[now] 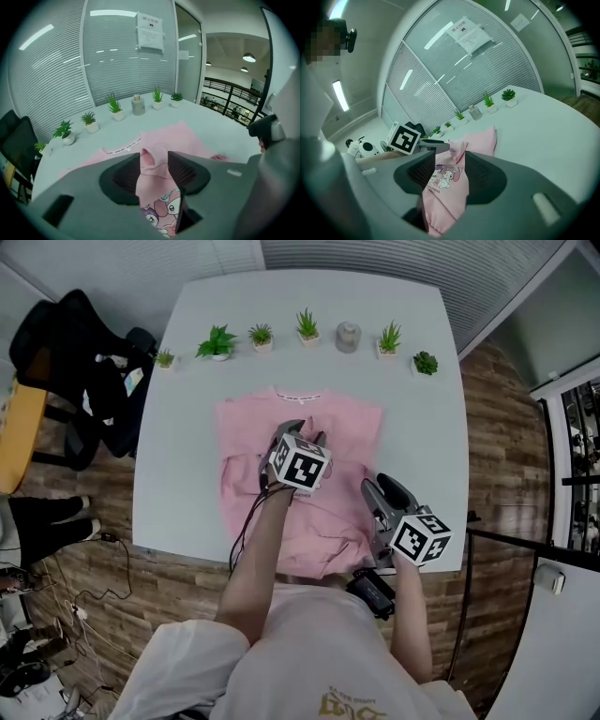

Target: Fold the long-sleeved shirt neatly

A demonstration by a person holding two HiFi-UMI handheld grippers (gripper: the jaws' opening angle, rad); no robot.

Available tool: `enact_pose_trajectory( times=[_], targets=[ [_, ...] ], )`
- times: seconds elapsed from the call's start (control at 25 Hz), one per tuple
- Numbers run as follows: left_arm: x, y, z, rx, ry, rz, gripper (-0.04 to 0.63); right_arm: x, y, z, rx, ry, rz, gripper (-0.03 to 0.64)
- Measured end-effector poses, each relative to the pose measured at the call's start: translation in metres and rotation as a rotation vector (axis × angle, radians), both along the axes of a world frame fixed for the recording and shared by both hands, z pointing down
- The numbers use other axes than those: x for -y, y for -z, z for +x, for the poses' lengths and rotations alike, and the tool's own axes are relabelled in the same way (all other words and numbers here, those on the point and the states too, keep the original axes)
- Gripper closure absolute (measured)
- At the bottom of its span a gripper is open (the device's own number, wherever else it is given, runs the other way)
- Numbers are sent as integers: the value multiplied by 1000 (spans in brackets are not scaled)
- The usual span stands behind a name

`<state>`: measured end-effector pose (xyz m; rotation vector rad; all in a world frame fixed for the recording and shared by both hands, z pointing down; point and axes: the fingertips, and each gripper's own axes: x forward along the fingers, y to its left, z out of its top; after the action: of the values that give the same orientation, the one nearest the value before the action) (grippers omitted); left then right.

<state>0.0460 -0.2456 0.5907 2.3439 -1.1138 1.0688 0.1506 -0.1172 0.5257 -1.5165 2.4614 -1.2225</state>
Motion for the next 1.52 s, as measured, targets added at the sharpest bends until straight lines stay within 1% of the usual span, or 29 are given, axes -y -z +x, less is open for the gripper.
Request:
enact_pose_trajectory(
  times=[0.12,0.32,0.36,0.4,0.44,0.56,0.72,0.84,0.88,0.92,0.96,1.0,1.04,1.08,1.16,1.28,1.32,1.4,1.44,1.48,1.52],
  targets=[
    [2,-9,0,27,-20,-15,450,-1,0,-2,4,3,-1,417],
    [0,-29,-1,80,-62,-59,460,-3,-2,3,13,-13,-5,417],
    [-1,-29,1,81,-72,-67,480,-3,-3,4,15,-17,-6,417],
    [-2,-27,4,74,-81,-73,534,-4,-4,6,17,-20,-8,417],
    [-3,-23,9,61,-91,-76,566,-4,-4,7,19,-23,-9,417],
    [-3,-6,30,17,-114,-70,568,-2,-5,10,29,-31,-9,417],
    [-7,14,60,2,-157,-29,569,-3,-7,13,37,-39,-12,417],
    [-17,18,86,-24,-206,-4,566,-5,-9,17,40,-49,-17,417],
    [-22,16,96,-39,-230,-6,557,-6,-10,19,41,-53,-20,417],
    [-29,13,106,-57,-256,-21,519,-7,-11,20,43,-57,-23,417],
    [-36,9,114,-74,-279,-44,450,-8,-12,22,44,-60,-25,417],
    [-42,5,120,-87,-294,-65,366,-8,-13,23,44,-63,-27,417],
    [-46,3,123,-94,-299,-74,308,-9,-14,25,44,-66,-28,417],
    [-46,3,122,-95,-296,-66,282,-9,-15,26,46,-70,-28,417],
    [-40,6,115,-93,-268,-25,259,-9,-15,29,51,-77,-26,417],
    [-20,14,92,-113,-168,40,261,-9,-15,29,57,-79,-25,417],
    [-13,16,84,-123,-125,57,286,-8,-15,29,58,-77,-24,417],
    [-1,15,71,-127,-51,73,375,-8,-15,27,59,-74,-25,417],
    [4,12,65,-108,-26,76,415,-8,-15,27,60,-73,-26,417],
    [9,7,60,-74,-7,79,468,-8,-15,27,60,-72,-27,417],
    [12,2,56,-31,6,86,508,-8,-16,27,59,-72,-30,417]
  ],
)
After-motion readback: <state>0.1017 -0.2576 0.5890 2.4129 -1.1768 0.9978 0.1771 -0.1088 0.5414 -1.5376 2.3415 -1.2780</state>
